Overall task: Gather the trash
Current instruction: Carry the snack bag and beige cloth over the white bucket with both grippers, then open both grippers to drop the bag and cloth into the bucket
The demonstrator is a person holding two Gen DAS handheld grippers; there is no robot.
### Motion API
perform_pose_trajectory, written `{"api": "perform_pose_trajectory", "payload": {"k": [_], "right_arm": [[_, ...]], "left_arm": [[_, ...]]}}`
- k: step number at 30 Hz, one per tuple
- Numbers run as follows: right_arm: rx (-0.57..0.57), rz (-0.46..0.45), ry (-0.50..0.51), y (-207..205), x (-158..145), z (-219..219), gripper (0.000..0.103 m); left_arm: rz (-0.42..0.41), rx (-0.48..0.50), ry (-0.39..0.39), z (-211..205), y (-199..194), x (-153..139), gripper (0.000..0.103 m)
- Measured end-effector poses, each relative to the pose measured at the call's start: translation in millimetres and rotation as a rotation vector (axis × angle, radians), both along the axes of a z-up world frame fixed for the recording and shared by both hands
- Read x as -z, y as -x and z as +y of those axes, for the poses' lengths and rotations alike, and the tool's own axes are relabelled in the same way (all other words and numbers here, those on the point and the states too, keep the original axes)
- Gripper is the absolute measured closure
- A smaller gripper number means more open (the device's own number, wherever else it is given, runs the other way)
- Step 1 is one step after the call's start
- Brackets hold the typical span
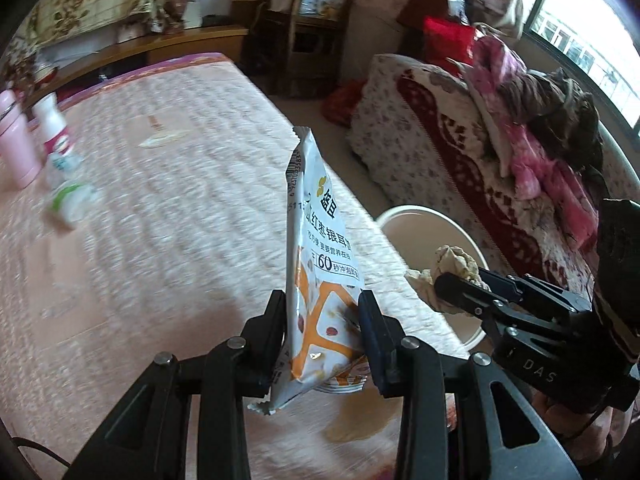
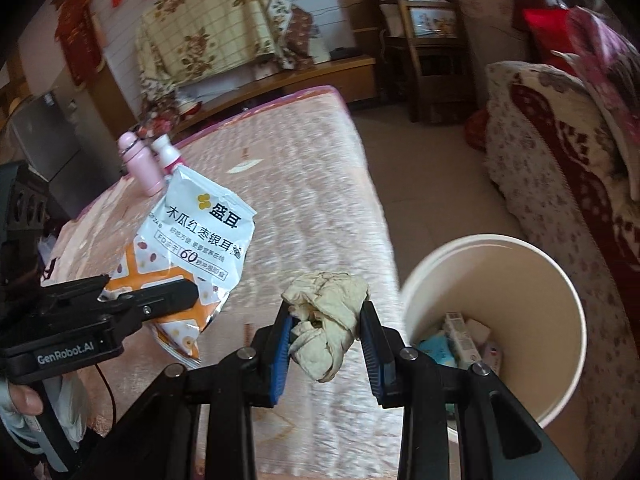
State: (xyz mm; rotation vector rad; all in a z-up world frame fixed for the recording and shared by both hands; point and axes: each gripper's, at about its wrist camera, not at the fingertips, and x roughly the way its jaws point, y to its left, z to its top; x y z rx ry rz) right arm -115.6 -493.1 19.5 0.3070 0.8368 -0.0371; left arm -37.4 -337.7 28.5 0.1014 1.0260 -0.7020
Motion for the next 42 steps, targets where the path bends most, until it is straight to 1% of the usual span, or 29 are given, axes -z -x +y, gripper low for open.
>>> {"api": "perform_pose_trajectory", "payload": {"k": [8, 17, 28, 35, 40, 42], "right_arm": [[0.087, 0.006, 0.004, 17, 3, -38, 0.069], [0.169, 0.016, 0.007, 27, 9, -69, 0.069], [0.23, 0.038, 0.04, 36, 17, -90, 0.069], [0.268, 0.058, 0.03, 40, 26, -103, 0.069], [0.284, 0.072, 0.02, 41, 33, -108, 0.067], [0.299, 0.076, 0.014, 43, 35, -111, 0.067]], "left_arm": [[0.008, 0.076, 0.017, -45, 5, 2, 0.065], [0.038, 0.123, 0.031, -76, 5, 9, 0.065], [0.061, 0.158, 0.04, -104, 6, 17, 0.065], [0.071, 0.169, 0.04, -117, 6, 26, 0.064], [0.07, 0.167, 0.05, -119, 6, 30, 0.064], [0.067, 0.165, 0.048, -120, 6, 31, 0.059]]}}
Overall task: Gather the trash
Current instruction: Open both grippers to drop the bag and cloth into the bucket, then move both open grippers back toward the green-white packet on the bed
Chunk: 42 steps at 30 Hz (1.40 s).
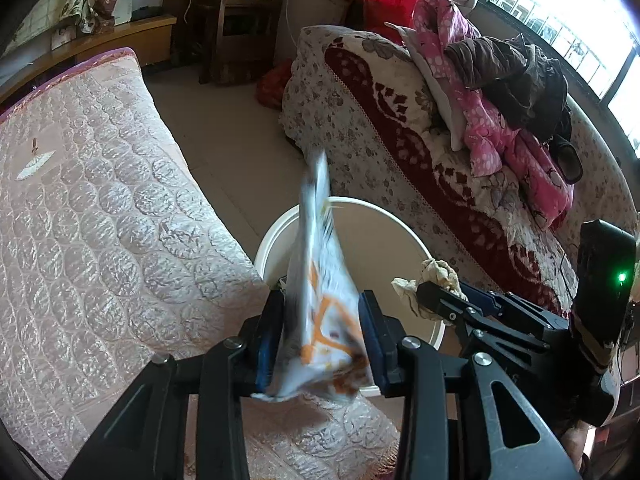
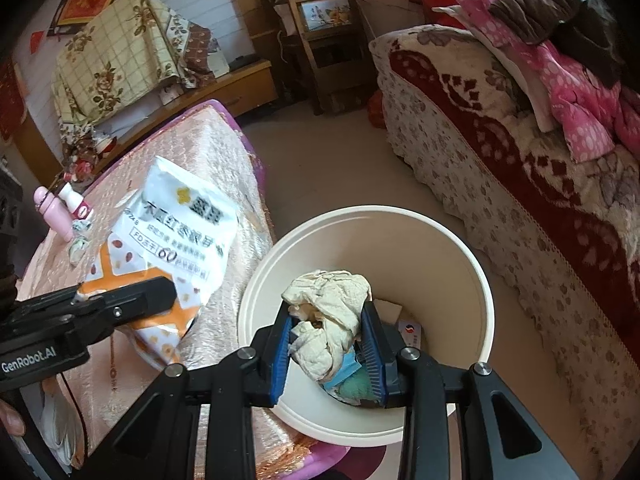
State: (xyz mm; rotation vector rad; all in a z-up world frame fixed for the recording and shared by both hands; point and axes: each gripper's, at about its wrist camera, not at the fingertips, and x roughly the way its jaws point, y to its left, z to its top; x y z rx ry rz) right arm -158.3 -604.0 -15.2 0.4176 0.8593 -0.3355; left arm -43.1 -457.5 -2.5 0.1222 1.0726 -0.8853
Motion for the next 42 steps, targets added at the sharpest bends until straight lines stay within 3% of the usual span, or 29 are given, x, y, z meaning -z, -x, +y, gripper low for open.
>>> {"api": "perform_pose_trajectory", "payload": {"k": [2, 3, 4, 5, 26, 35, 42], "right_arm": [[0.024, 0.008, -0.011, 0, 3, -5, 0.064], [0.033, 0.013, -0.017, 0, 4, -7, 0.06], [0.041, 0.019, -0.025, 0, 6, -10, 0.044], [0.046, 0.024, -0.039, 0, 7, -12, 0.039], [-0.025, 0.025, -0.001, -15, -6, 20, 0.039], [-0.136, 0.022, 0.008, -47, -12, 66, 0.039], [-0.279, 0.009, -0.022, -88, -14, 118, 0.039]], "left_arm": [[0.001, -0.005, 0.009, 0, -1, 0, 0.033], [0.004, -0.01, 0.023, 2, -1, 0, 0.033], [0.005, -0.013, 0.027, 3, -2, 0, 0.033], [0.005, -0.015, 0.025, 4, -2, -1, 0.033], [-0.042, -0.13, -0.002, 61, -16, -9, 0.033], [-0.054, -0.242, -0.022, 122, -38, -8, 0.033], [-0.065, -0.368, -0.065, 198, -66, -5, 0.033]]}}
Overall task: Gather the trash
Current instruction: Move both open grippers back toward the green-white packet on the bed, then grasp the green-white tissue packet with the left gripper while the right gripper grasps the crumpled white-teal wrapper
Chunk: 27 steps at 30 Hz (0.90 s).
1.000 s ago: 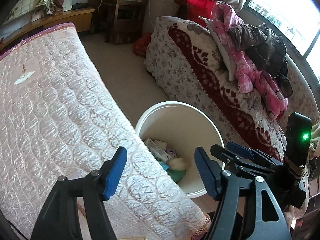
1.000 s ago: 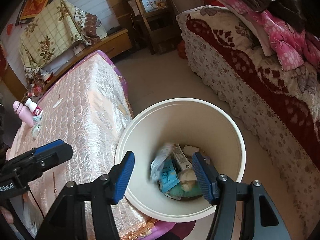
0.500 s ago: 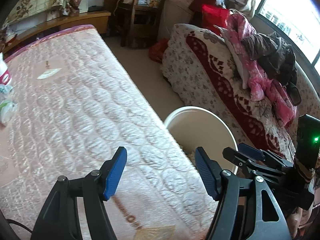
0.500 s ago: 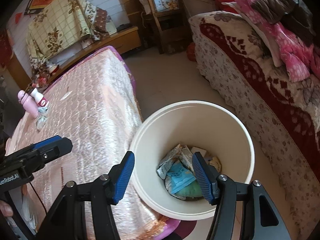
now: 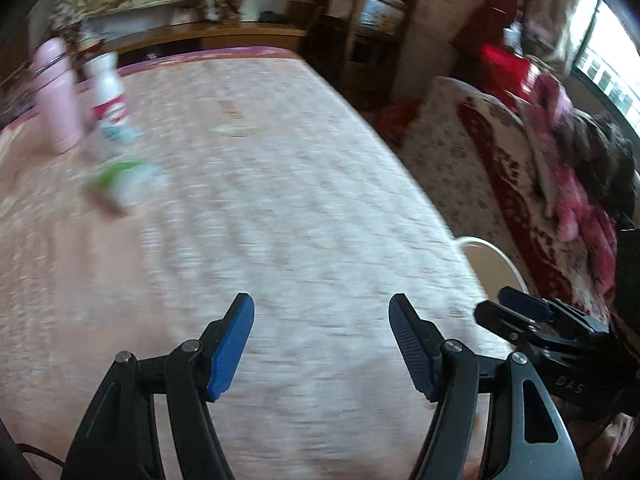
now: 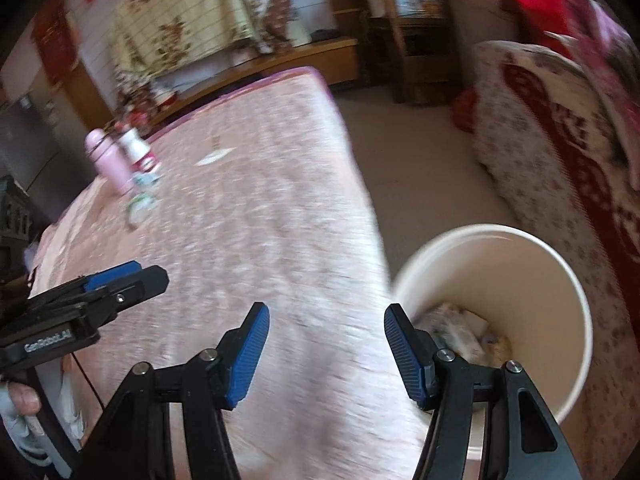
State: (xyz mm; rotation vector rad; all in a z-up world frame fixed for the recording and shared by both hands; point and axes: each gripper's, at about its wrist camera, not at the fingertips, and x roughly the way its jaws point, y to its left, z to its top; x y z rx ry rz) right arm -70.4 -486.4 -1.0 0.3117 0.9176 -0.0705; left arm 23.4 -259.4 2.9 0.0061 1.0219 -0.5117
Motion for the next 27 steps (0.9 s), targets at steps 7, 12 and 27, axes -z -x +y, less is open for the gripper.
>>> {"api": "perform_pose_trajectory", "payload": {"k": [7, 12, 27], "right_arm": [[-0.133, 0.016, 0.003, -45, 5, 61, 0.039], [-0.179, 0.019, -0.014, -65, 8, 84, 0.039], [-0.277, 0.013, 0.001, -125, 18, 110, 0.039]], "left_arm": [[0.008, -0.188, -0.03, 69, -57, 1, 0.029], [0.069, -0.327, 0.023, 96, -117, 12, 0.026], [0.064, -0.362, -0.086, 95, -166, 39, 0.056]]}}
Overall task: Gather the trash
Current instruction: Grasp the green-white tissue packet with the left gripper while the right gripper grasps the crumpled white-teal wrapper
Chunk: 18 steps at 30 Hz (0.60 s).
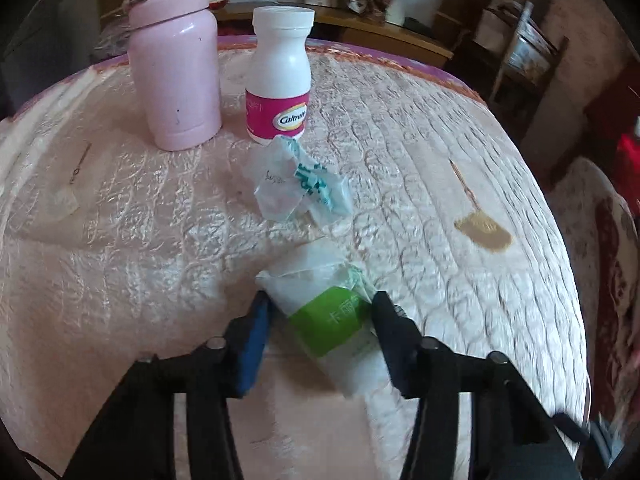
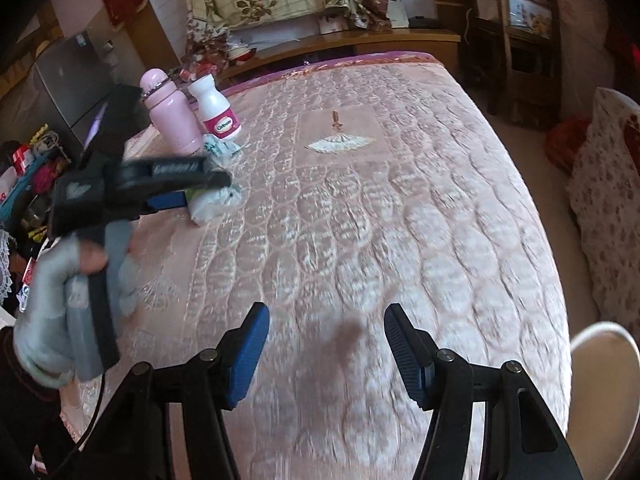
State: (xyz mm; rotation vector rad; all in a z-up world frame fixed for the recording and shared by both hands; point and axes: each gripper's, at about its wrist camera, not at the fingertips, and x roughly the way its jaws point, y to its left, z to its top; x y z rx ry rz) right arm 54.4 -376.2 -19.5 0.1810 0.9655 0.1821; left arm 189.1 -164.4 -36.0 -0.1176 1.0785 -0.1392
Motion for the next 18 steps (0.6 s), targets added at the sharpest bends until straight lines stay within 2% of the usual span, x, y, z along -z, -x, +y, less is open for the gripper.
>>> {"api": "perform_pose_trajectory", "payload": {"k": [2, 4, 11, 18], "right_arm": [[-0.014, 0.006, -0.008, -16, 4, 6, 0.039], [-0.028, 0.006, -0.021, -30, 8, 15, 0.039], [-0.094, -0.005, -0.047, -81, 13, 59, 0.039], [-0.166, -0.069, -0.037, -148, 5, 116, 0.039]], "left_arm": [[0.014, 0.017, 0.008, 12, 1, -1, 0.063], [0.011, 0.023, -0.015, 28, 6, -6, 0.065], [-0.018, -0.042, -0.042, 86, -2, -17, 0.066], [-0.025, -0.049, -0.033, 113, -11, -16, 0.066]]}}
